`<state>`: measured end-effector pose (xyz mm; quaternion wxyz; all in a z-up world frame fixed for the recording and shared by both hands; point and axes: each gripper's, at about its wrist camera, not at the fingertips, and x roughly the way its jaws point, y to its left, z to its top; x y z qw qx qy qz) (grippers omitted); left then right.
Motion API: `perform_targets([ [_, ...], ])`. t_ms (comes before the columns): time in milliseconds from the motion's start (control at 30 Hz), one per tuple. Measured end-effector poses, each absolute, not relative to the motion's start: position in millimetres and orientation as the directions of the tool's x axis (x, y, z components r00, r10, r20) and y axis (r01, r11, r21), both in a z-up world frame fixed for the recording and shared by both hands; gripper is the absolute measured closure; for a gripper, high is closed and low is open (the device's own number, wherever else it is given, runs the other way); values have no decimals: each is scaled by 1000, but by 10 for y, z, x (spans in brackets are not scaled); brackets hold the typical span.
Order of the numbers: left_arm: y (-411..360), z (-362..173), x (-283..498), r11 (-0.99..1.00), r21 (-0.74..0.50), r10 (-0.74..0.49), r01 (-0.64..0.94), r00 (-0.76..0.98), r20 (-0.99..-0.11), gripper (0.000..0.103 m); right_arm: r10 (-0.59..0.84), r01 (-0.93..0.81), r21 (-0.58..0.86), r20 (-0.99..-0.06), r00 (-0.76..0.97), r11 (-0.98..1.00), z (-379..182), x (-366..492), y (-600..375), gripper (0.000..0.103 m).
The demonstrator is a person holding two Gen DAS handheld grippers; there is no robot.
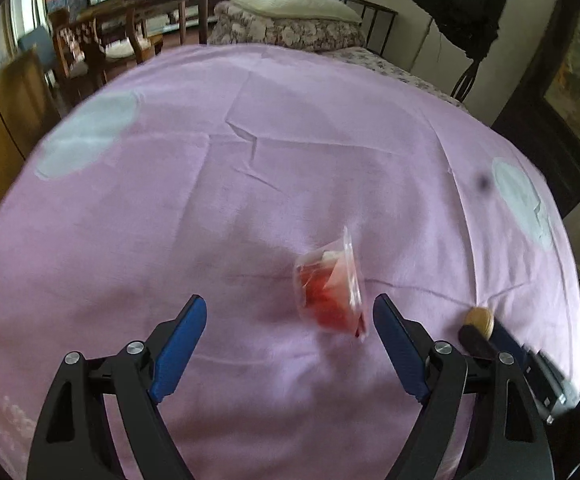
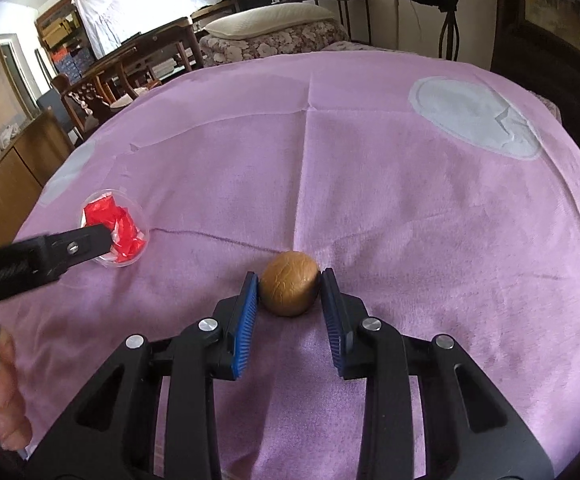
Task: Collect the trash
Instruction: 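Grasp the brown nut with the right gripper while the left grasps the red-filled cup, then carry the cup and nut to the red wastebasket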
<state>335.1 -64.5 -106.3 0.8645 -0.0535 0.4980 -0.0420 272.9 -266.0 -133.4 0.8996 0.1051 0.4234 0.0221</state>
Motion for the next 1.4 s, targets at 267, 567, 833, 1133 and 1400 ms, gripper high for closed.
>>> perform_targets([
  [267, -697, -1093, 3394, 984, -163, -180, 77, 482, -857, 72, 134, 44, 215, -744, 654, 976, -1352, 2705, -2667, 70],
  [567, -235, -783, 2716, 984, -157, -177, 83, 531, -828, 73, 125, 60, 213, -755, 643, 975, -1243, 2442, -2634, 70],
  [833, 275, -625, 1934, 983, -182, -168, 27, 529, -832, 73, 131, 60, 214, -774, 620, 975, -1067, 1714, -2489, 70],
  [1133, 705, -419, 1167, 984, -179, -157, 14, 548, -821, 72, 201, -28, 236, -751, 629, 971, -717, 1006, -1971, 70],
  [1400, 992, -316, 763, 989, -151, -120, -8, 561, -819, 72, 259, -142, 218, -740, 620, 965, -509, 623, -1398, 70],
])
